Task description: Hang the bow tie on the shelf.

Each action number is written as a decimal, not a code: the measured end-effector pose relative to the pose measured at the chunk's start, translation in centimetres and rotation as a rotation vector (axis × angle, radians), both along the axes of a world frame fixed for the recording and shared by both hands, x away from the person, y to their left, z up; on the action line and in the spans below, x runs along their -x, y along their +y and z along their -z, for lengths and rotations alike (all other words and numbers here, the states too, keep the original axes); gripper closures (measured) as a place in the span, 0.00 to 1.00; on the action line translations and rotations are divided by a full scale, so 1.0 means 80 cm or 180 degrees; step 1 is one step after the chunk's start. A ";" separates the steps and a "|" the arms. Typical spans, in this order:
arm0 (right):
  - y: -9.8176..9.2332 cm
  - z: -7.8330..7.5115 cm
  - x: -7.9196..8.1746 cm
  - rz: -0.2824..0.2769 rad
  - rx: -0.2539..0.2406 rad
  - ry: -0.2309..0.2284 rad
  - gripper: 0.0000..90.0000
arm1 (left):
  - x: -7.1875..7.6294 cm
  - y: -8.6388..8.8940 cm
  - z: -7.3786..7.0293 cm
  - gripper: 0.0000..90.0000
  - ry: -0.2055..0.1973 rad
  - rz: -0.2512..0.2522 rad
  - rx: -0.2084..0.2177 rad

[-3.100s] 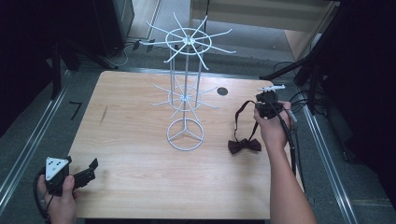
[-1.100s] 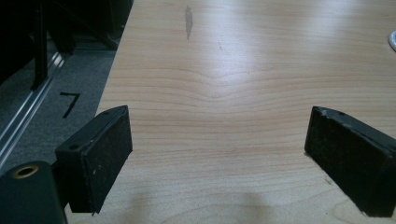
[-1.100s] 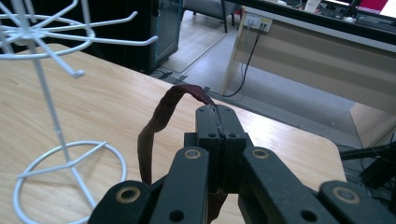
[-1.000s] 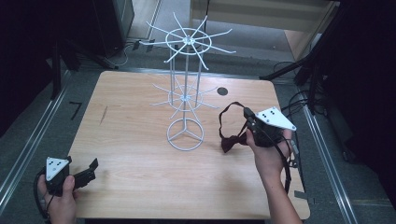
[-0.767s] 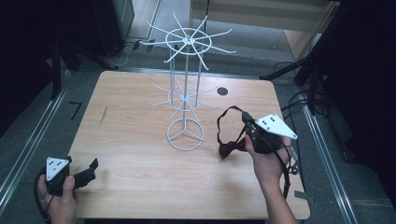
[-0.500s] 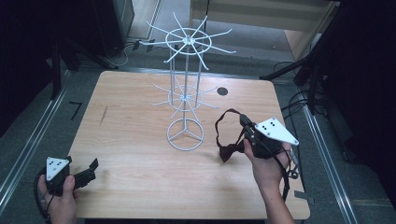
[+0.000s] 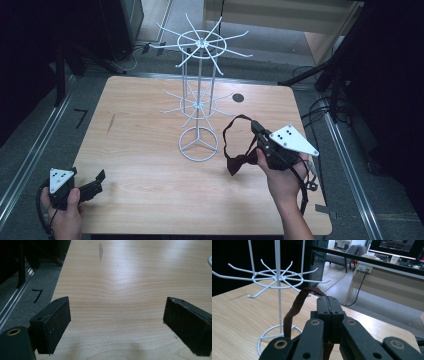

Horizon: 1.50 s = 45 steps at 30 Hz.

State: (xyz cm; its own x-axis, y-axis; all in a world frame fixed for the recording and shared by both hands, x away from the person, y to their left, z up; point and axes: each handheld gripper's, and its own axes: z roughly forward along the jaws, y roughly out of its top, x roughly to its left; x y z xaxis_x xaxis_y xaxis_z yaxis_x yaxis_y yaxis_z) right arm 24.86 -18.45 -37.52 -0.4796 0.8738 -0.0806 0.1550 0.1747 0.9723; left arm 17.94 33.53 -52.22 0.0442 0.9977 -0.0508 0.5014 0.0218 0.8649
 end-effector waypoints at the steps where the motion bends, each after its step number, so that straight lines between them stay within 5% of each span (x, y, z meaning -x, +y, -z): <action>1: 0.002 -0.003 -0.002 -0.0015 -0.0003 -0.0023 1.00 | 0.000 0.000 0.000 0.09 0.0009 0.0004 0.0002; 15: 0.018 -0.014 -0.027 -0.0072 0.0020 -0.0001 1.00 | 0.000 0.000 0.000 0.09 -0.0002 0.0007 -0.0001; 34: 0.025 0.013 -0.080 -0.0116 -0.0235 0.0457 1.00 | 0.000 0.000 0.000 0.09 0.0000 0.0011 0.0006; 45: 0.030 0.034 -0.089 -0.0169 -0.0156 0.0634 0.97 | 0.000 0.001 0.000 0.09 0.0002 0.0008 0.0007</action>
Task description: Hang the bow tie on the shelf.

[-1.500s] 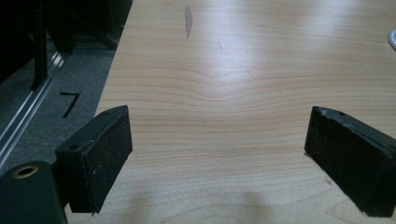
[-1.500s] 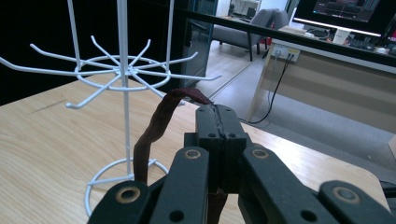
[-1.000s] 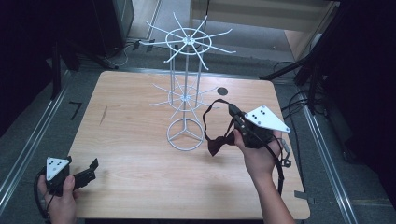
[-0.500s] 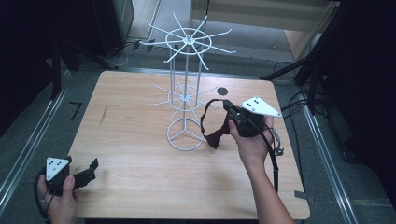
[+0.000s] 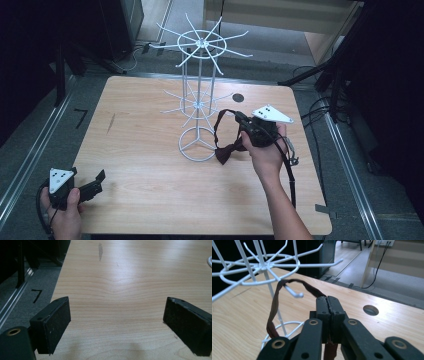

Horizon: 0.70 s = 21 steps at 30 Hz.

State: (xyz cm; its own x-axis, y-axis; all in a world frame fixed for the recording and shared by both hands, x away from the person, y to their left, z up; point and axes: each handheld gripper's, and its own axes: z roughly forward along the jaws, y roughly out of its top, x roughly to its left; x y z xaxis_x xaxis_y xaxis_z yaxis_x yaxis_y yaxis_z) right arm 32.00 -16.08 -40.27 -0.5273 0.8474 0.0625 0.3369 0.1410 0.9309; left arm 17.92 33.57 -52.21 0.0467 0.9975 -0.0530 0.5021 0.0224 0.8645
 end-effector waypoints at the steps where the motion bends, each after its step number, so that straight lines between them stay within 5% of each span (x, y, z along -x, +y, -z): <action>1: 0.000 0.001 0.000 -0.0002 0.0007 0.0007 0.94 | 0.000 0.000 0.000 0.09 0.0000 0.0000 -0.0001; 7: -0.006 0.008 0.001 -0.0012 -0.0004 0.0119 0.78 | 0.000 0.000 0.000 0.09 0.0002 0.0001 -0.0001; 21: -0.034 0.030 0.013 0.0005 0.0121 0.0319 0.67 | 0.000 -0.001 0.000 0.09 0.0003 -0.0001 -0.0014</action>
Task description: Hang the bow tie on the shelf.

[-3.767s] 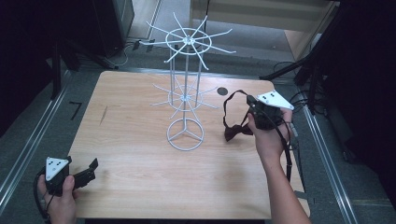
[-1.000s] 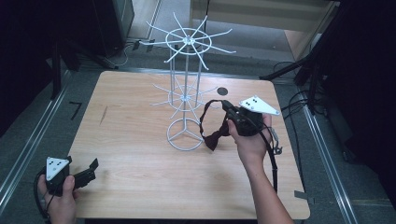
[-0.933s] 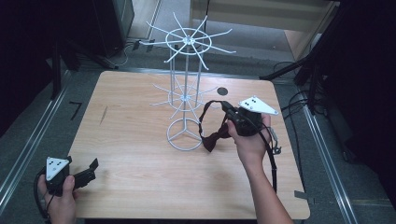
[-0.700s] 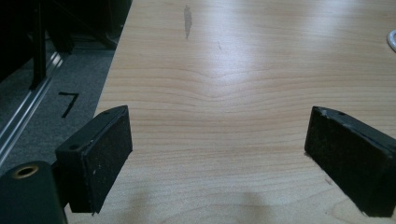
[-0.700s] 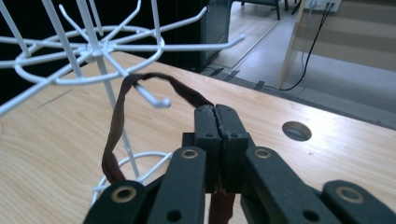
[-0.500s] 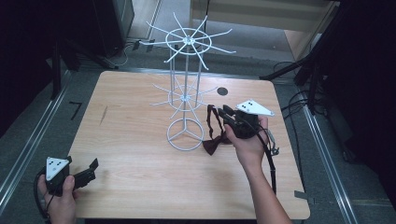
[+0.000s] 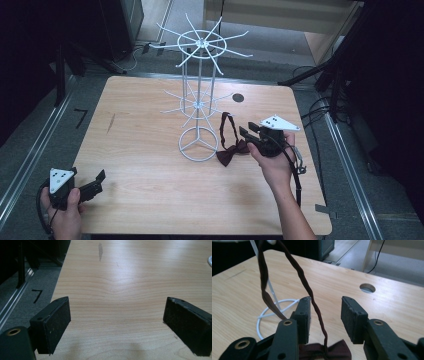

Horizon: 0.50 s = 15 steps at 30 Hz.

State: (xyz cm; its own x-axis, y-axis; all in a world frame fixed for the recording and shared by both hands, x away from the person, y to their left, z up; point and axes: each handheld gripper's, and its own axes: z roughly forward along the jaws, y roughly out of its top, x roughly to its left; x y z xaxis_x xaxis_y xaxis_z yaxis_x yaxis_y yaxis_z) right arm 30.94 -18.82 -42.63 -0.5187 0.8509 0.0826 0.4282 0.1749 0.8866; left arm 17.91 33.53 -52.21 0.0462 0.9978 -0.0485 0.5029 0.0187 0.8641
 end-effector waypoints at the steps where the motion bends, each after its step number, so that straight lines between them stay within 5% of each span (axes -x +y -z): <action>1: 0.000 0.000 0.000 0.0000 0.0000 0.0000 0.67 | 0.000 0.000 0.000 0.09 0.0000 0.0000 0.0000; 15: -0.029 0.036 0.010 0.0138 0.0107 0.0139 0.53 | 0.000 0.000 0.000 0.09 -0.0002 -0.0001 0.0001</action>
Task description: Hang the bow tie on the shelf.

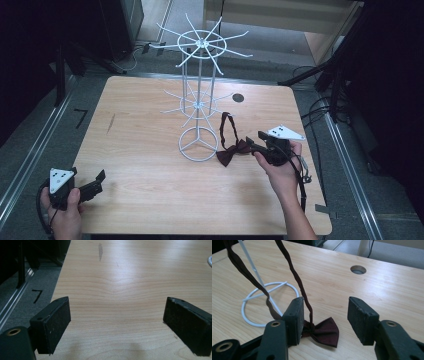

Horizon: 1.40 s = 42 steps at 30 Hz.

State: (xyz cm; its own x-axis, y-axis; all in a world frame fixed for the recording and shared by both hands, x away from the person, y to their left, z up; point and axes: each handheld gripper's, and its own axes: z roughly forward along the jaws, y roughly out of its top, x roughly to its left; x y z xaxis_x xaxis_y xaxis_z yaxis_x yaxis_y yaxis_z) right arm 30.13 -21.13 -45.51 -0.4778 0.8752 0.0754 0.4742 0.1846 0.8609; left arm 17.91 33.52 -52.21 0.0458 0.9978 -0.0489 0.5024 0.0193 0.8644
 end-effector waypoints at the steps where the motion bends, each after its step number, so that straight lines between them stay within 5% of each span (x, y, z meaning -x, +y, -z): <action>1: -0.002 0.003 0.001 0.0007 0.0000 0.0003 0.53 | 0.000 0.000 0.000 0.09 0.0000 0.0000 0.0000; 19: -0.035 0.050 0.022 0.0170 0.0027 0.0045 0.40 | 0.000 0.000 0.000 0.09 -0.0002 -0.0001 0.0001; 30: -0.069 0.079 0.046 0.0289 -0.0173 0.0078 0.36 | 0.000 -0.001 0.000 0.09 -0.0012 -0.0008 0.0002; 42: -0.103 0.091 0.066 0.0395 -0.0216 0.0071 0.31 | 0.000 -0.001 0.000 0.09 -0.0021 -0.0011 -0.0003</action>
State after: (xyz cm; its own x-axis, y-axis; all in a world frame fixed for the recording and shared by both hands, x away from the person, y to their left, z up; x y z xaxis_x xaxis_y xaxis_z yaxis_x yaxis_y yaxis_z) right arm 24.85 -29.34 -52.83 -0.3639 0.9199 0.1460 0.5089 0.0651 0.8584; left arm 17.89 33.42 -52.21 0.0425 0.9980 -0.0476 0.4966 0.0202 0.8677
